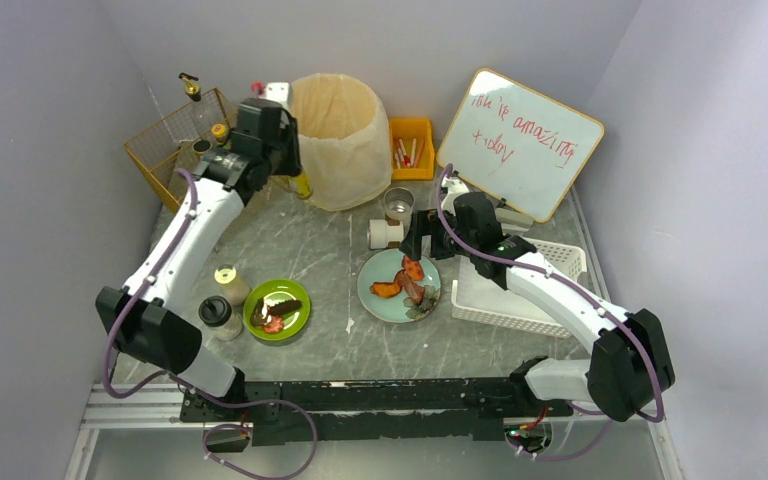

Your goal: Clear the kitchen counter

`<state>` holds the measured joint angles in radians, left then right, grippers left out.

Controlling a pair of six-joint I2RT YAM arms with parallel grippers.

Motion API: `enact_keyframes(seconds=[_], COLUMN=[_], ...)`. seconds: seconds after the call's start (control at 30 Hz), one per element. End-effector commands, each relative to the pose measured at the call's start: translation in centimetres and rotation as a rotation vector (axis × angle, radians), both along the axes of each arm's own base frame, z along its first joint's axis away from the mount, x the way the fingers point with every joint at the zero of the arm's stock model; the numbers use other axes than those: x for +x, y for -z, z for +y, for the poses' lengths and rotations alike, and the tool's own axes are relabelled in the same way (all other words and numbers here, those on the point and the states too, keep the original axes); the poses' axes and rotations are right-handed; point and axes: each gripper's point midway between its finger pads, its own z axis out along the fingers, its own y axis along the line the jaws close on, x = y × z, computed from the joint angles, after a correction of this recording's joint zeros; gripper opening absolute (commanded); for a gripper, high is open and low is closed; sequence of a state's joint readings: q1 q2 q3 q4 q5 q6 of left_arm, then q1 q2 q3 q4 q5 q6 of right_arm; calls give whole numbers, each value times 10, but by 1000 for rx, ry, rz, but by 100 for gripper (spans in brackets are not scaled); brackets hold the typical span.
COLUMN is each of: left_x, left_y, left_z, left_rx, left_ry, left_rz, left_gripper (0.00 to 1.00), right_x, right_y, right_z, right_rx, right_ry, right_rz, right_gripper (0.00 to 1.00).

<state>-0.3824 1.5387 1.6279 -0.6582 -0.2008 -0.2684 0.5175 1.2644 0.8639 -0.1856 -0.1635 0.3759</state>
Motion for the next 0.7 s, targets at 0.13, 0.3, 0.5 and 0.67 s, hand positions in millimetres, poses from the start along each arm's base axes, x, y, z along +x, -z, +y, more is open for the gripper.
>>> enact_keyframes(seconds=[0.13,0.3,0.5,0.67], left_x=[1,-5,-6,2], left_y=[-56,-63,-78,-85], left_z=[94,152,212,244], left_rx=[-8,3,27,45], left_ry=[-198,-333,-461,-529], left_rz=[-95,-107,-143,-167], left_gripper=[5,5,5,5], right_x=[12,11,13,12], right_y=[-26,-29,-33,-31], right_z=[7,8,7,5], right_rx=[44,51,44,40], right_ry=[-7,-11,-8,-3], right_rz=[-66,-66,-77,-76], right_gripper=[93,93,93,93])
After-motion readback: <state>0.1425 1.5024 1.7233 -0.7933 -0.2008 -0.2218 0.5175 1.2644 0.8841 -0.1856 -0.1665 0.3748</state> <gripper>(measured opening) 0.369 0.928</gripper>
